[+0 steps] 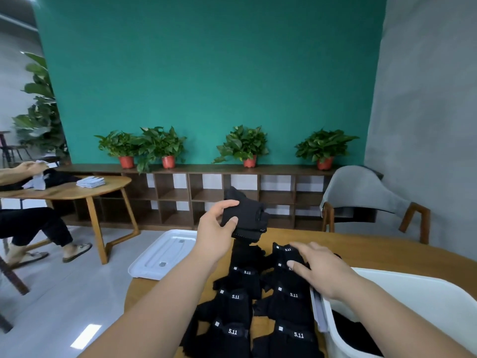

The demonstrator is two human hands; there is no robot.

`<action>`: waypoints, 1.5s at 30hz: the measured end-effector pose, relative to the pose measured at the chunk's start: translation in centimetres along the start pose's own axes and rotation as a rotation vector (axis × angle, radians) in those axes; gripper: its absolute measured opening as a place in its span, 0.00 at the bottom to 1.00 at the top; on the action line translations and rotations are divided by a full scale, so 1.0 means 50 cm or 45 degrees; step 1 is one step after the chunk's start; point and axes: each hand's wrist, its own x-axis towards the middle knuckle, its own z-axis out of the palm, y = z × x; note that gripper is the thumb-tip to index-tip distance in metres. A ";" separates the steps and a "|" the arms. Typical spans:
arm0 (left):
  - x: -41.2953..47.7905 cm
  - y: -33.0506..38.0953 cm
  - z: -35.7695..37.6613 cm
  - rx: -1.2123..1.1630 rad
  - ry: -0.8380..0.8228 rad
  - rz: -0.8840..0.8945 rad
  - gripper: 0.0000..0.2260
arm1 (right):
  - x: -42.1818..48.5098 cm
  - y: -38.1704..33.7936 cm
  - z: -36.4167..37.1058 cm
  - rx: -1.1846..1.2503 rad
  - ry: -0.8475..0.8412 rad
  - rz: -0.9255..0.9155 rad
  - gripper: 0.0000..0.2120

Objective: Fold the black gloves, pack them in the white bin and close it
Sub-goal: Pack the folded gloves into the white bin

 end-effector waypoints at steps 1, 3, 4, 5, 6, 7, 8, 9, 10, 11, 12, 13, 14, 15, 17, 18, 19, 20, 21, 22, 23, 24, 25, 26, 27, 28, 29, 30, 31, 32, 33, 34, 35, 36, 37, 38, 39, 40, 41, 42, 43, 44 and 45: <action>-0.012 0.021 0.007 -0.033 -0.037 0.009 0.20 | -0.003 -0.005 -0.010 0.062 0.043 -0.005 0.32; -0.036 0.057 0.020 -0.093 -0.099 0.019 0.19 | -0.010 -0.019 -0.035 0.331 0.122 -0.019 0.34; -0.047 0.070 0.029 -0.116 -0.135 0.023 0.19 | -0.013 -0.027 -0.048 0.536 0.140 -0.010 0.36; -0.058 0.085 0.041 -0.139 -0.163 0.026 0.20 | -0.022 -0.033 -0.063 0.755 0.130 0.016 0.38; -0.068 0.096 0.049 -0.156 -0.185 0.028 0.20 | -0.024 -0.043 -0.075 0.960 0.104 0.030 0.40; -0.077 0.106 0.059 -0.182 -0.216 0.020 0.20 | -0.028 -0.048 -0.084 1.127 0.075 0.042 0.40; -0.086 0.117 0.071 -0.214 -0.258 0.014 0.20 | -0.035 -0.047 -0.093 1.256 0.050 0.039 0.40; -0.095 0.128 0.084 -0.255 -0.297 0.009 0.20 | -0.041 -0.043 -0.100 1.363 0.028 0.022 0.38; -0.106 0.139 0.096 -0.288 -0.326 0.009 0.20 | -0.050 -0.040 -0.106 1.447 0.016 -0.001 0.34; -0.115 0.147 0.109 -0.325 -0.349 0.003 0.20 | -0.058 -0.034 -0.110 1.510 0.018 -0.012 0.31; -0.124 0.153 0.122 -0.355 -0.366 -0.004 0.20 | -0.070 -0.030 -0.116 1.562 0.029 -0.008 0.28; -0.131 0.159 0.134 -0.391 -0.377 -0.018 0.20 | -0.081 -0.023 -0.121 1.613 0.038 0.002 0.26; -0.138 0.160 0.146 -0.420 -0.385 -0.037 0.20 | -0.095 -0.016 -0.126 1.670 0.039 0.006 0.25; -0.143 0.160 0.159 -0.450 -0.399 -0.060 0.19 | -0.108 -0.006 -0.130 1.716 0.042 0.009 0.24; -0.155 0.159 0.185 -0.501 -0.438 -0.101 0.19 | -0.134 0.017 -0.138 1.792 0.068 0.035 0.23; -0.163 0.159 0.198 -0.517 -0.452 -0.120 0.19 | -0.146 0.030 -0.141 1.824 0.090 0.050 0.22; -0.169 0.158 0.212 -0.541 -0.464 -0.137 0.20 | -0.157 0.043 -0.144 1.842 0.112 0.061 0.22; -0.178 0.158 0.225 -0.571 -0.480 -0.155 0.20 | -0.169 0.056 -0.146 1.845 0.136 0.074 0.22; -0.188 0.159 0.237 -0.598 -0.497 -0.172 0.20 | -0.180 0.069 -0.148 1.837 0.158 0.088 0.21; -0.198 0.159 0.250 -0.613 -0.513 -0.189 0.19 | -0.190 0.081 -0.150 1.821 0.177 0.099 0.20; -0.206 0.157 0.261 -0.620 -0.525 -0.205 0.19 | -0.198 0.093 -0.152 1.796 0.192 0.109 0.19; -0.214 0.153 0.272 -0.626 -0.540 -0.220 0.19 | -0.205 0.104 -0.154 1.770 0.209 0.123 0.18; -0.223 0.150 0.282 -0.635 -0.556 -0.236 0.19 | -0.211 0.118 -0.155 1.745 0.226 0.141 0.17; -0.230 0.145 0.290 -0.638 -0.568 -0.257 0.18 | -0.214 0.132 -0.155 1.723 0.237 0.164 0.17; -0.236 0.139 0.298 -0.629 -0.578 -0.281 0.18 | -0.218 0.145 -0.155 1.698 0.241 0.195 0.16; -0.243 0.134 0.303 -0.611 -0.584 -0.305 0.16 | -0.221 0.158 -0.155 1.670 0.233 0.233 0.16; -0.248 0.128 0.307 -0.574 -0.578 -0.324 0.15 | -0.225 0.170 -0.153 1.631 0.219 0.278 0.16; -0.254 0.124 0.308 -0.509 -0.561 -0.325 0.13 | -0.229 0.179 -0.152 1.589 0.196 0.321 0.15; -0.257 0.116 0.307 -0.406 -0.528 -0.304 0.12 | -0.233 0.188 -0.149 1.548 0.167 0.361 0.15; -0.259 0.107 0.303 -0.290 -0.491 -0.275 0.12 | -0.237 0.194 -0.145 1.514 0.139 0.395 0.15; -0.259 0.096 0.298 -0.176 -0.456 -0.249 0.12 | -0.241 0.198 -0.139 1.484 0.119 0.421 0.15; -0.262 0.087 0.292 -0.094 -0.435 -0.241 0.13 | -0.243 0.201 -0.131 1.466 0.106 0.444 0.15; -0.264 0.076 0.286 -0.026 -0.433 -0.239 0.14 | -0.244 0.203 -0.123 1.453 0.098 0.468 0.15; -0.265 0.065 0.280 0.030 -0.435 -0.229 0.15 | -0.244 0.202 -0.115 1.437 0.086 0.488 0.14; -0.265 0.053 0.276 0.066 -0.444 -0.217 0.17 | -0.242 0.199 -0.107 1.415 0.075 0.505 0.14; -0.265 0.043 0.272 0.068 -0.457 -0.207 0.18 | -0.240 0.194 -0.099 1.397 0.065 0.525 0.14; -0.267 0.036 0.269 0.032 -0.472 -0.220 0.19 | -0.237 0.189 -0.091 1.379 0.058 0.544 0.14; -0.271 0.033 0.265 -0.021 -0.494 -0.250 0.20 | -0.232 0.185 -0.083 1.352 0.051 0.561 0.13; -0.273 0.027 0.262 -0.061 -0.505 -0.264 0.21 | -0.226 0.180 -0.074 1.325 0.045 0.578 0.13; -0.273 0.020 0.259 -0.077 -0.503 -0.255 0.21 | -0.220 0.176 -0.067 1.301 0.032 0.597 0.13; -0.273 0.011 0.258 -0.068 -0.502 -0.233 0.21 | -0.215 0.174 -0.058 1.283 0.009 0.610 0.13; -0.273 0.003 0.256 -0.055 -0.508 -0.210 0.20 | -0.211 0.171 -0.050 1.264 -0.024 0.616 0.12; -0.275 -0.002 0.255 -0.042 -0.511 -0.197 0.19 | -0.208 0.165 -0.043 1.217 -0.065 0.625 0.12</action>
